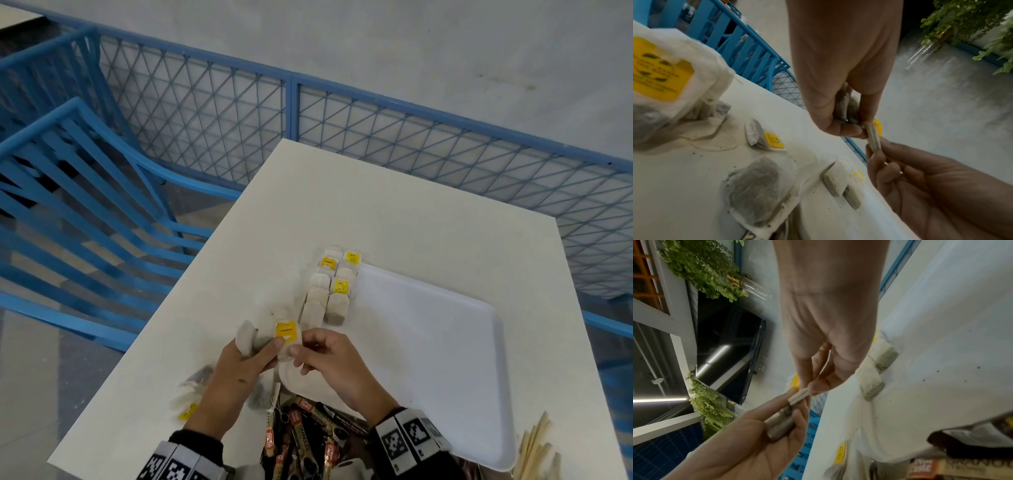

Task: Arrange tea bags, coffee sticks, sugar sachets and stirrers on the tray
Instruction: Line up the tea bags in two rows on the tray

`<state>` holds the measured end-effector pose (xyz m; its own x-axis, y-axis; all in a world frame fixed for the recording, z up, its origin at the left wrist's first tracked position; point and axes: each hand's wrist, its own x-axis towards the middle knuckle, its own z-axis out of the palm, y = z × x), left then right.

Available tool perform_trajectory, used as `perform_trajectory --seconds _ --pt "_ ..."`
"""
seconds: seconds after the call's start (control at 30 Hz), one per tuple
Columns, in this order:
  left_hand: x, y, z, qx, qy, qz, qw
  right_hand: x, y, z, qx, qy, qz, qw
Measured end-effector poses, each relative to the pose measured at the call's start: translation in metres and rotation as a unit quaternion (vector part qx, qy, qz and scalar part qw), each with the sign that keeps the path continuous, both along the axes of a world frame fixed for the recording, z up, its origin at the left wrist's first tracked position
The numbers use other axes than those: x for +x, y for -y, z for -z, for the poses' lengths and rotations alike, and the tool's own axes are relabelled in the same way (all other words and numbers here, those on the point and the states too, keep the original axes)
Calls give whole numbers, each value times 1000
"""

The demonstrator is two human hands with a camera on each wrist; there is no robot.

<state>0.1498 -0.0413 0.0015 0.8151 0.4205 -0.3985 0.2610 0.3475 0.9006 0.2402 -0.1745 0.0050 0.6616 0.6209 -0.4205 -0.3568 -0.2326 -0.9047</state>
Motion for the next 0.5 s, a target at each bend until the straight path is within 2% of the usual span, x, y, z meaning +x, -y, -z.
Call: perform_trajectory --seconds 0.2,0.37,0.5 --pt "-3 -4 -1 -34 10 -33 999 9 12 11 9 -48 103 994" --pt "-4 -4 -5 -31 1 -34 999 24 22 36 -97 -14 233 967" --pt "-4 -3 -7 -21 -11 -21 1000 32 21 49 -146 19 239 960"
